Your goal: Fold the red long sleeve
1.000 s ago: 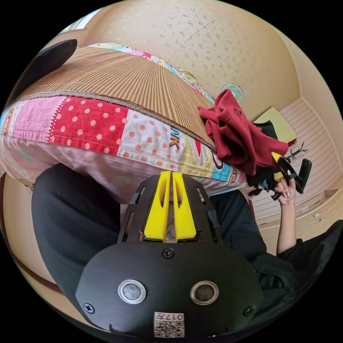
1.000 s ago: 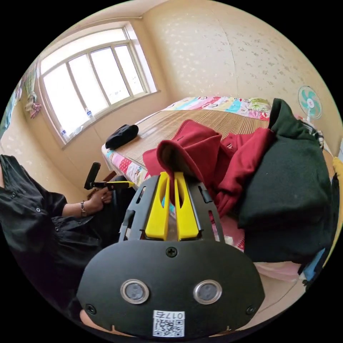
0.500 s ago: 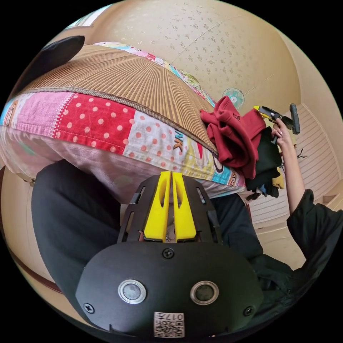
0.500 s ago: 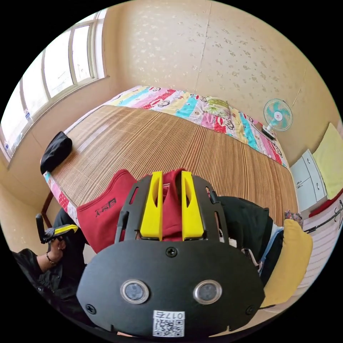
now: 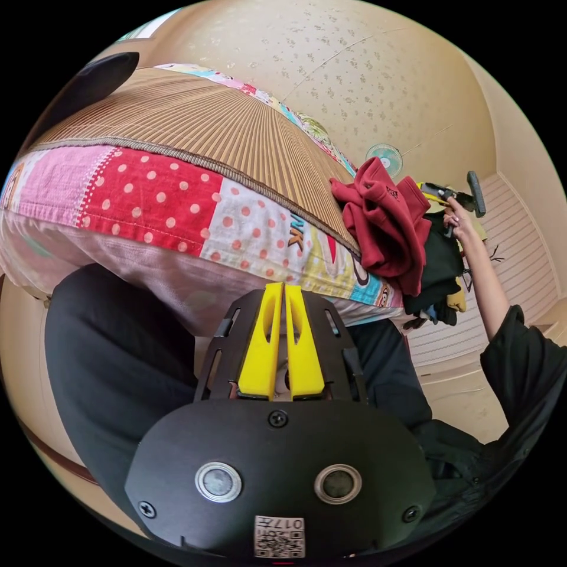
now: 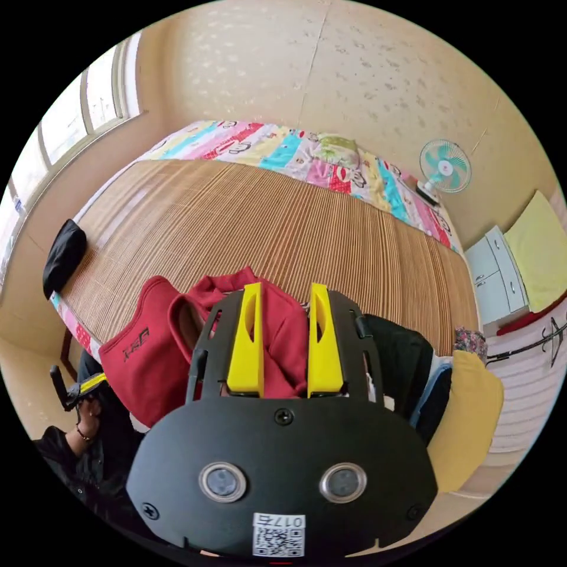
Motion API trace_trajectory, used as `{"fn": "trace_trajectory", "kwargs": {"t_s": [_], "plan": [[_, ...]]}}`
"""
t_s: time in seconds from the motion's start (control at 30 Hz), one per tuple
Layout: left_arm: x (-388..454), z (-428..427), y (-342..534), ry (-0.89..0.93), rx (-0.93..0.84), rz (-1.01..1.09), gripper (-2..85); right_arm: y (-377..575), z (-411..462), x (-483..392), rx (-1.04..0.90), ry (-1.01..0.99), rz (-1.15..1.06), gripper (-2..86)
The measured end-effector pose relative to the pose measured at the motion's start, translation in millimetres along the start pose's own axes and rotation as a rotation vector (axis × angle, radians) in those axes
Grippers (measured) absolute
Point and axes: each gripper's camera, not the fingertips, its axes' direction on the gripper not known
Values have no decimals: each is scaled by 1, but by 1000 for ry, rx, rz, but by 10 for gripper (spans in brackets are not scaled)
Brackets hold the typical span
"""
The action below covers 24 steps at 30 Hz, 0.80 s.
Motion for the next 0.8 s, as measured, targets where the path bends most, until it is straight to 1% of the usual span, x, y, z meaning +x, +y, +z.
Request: {"fn": "trace_trajectory", "kwargs": {"t_s": [0.03, 0.07, 0.13, 0.27, 0.3, 0.33, 0.37, 0.43, 0.47, 0.53, 0.6, 0.7, 0.8], "plan": [[1, 0, 0, 4, 6, -9, -9, 4, 28, 2, -85, -10, 4, 116], [1, 1, 0, 7, 9, -14, -9, 8, 36, -1, -95, 14, -10, 114], [3, 2, 0, 19, 20, -31, -10, 24, 36, -28, -35, 189, -86, 72], [13, 8, -2, 14, 14, -22, -10, 41, -11, -92, 131, 369, -210, 42], [18, 10, -3, 11, 10, -14, -10, 52, -36, -118, 228, 434, -248, 38], [22, 11, -3, 9, 8, -6, -10, 71, -66, -145, 394, 506, -273, 35], [25, 12, -3, 8, 8, -2, -10, 82, -81, -158, 478, 535, -290, 34], [33, 10, -2, 8, 25, 13, -9, 131, -136, -208, 780, 612, -346, 32], [35, 8, -1, 9, 34, 16, -9, 144, -149, -218, 847, 622, -354, 32], [43, 0, 1, 16, 74, 25, -9, 193, -195, -247, 1083, 611, -363, 31], [47, -7, 4, 24, 107, 30, -7, 221, -221, -257, 1181, 573, -356, 30], [54, -20, 8, 52, 166, 43, 5, 248, -240, -254, 1232, 508, -289, 30], [66, -33, 10, 69, 204, 86, 39, 260, -234, -228, 1206, 380, -209, 30]]}}
